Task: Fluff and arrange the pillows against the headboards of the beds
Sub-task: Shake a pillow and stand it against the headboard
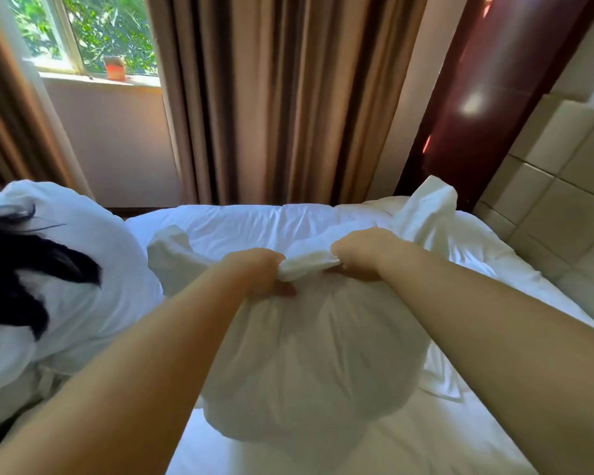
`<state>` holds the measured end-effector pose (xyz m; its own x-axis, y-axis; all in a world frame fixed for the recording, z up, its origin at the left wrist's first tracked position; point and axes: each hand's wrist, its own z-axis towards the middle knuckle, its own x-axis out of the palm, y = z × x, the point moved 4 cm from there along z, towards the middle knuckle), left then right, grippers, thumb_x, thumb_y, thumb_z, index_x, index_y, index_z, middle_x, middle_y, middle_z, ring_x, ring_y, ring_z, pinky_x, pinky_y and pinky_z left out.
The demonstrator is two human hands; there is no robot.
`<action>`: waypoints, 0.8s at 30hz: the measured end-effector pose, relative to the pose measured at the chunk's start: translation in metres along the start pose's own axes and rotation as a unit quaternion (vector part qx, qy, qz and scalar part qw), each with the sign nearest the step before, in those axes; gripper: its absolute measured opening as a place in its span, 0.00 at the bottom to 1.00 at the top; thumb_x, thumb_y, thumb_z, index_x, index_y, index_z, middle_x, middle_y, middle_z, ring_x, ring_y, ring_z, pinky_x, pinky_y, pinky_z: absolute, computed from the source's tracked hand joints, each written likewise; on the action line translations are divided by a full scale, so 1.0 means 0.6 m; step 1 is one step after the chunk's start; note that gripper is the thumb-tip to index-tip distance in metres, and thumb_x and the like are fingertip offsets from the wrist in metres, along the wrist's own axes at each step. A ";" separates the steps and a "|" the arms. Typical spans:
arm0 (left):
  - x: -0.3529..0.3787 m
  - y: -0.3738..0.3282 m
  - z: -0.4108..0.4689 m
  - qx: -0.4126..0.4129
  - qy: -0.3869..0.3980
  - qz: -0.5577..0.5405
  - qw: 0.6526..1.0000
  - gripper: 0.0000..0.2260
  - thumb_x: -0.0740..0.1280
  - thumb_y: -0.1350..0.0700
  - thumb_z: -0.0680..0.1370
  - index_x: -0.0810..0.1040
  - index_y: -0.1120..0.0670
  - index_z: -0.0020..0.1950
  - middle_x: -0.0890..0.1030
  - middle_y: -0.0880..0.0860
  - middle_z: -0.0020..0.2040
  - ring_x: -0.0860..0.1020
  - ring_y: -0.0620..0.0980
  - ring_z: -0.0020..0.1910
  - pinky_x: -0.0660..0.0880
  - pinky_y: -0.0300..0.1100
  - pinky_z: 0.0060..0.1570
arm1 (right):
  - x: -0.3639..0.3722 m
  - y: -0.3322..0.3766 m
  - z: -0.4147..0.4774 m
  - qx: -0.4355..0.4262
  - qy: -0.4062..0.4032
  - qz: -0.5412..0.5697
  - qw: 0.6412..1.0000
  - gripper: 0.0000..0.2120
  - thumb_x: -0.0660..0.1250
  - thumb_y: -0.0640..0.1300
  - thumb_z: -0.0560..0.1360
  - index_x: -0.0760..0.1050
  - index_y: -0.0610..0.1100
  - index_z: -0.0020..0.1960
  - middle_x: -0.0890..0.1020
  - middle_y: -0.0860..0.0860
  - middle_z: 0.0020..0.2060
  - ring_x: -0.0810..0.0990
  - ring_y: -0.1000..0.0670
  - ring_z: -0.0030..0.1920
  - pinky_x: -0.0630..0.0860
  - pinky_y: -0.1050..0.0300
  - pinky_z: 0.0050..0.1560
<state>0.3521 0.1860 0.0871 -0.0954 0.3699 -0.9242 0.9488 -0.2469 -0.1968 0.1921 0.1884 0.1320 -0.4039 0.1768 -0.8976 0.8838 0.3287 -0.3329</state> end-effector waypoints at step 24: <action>-0.229 -0.839 -0.071 0.217 -0.367 0.285 0.859 0.11 0.67 0.57 0.78 0.75 0.51 0.60 0.81 0.50 0.54 0.81 0.54 0.53 0.77 0.47 0.50 | 0.051 -0.646 -0.562 0.212 -0.204 0.078 0.953 0.27 0.61 0.73 0.68 0.67 0.49 0.49 0.77 0.49 0.45 0.74 0.47 0.44 0.69 0.54 0.42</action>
<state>-0.0998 0.2977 0.3272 0.0319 -0.5458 -0.8373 0.7177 -0.5706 0.3993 -0.2422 0.3793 0.3310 -0.2118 -0.2102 -0.9544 0.9762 -0.0923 -0.1963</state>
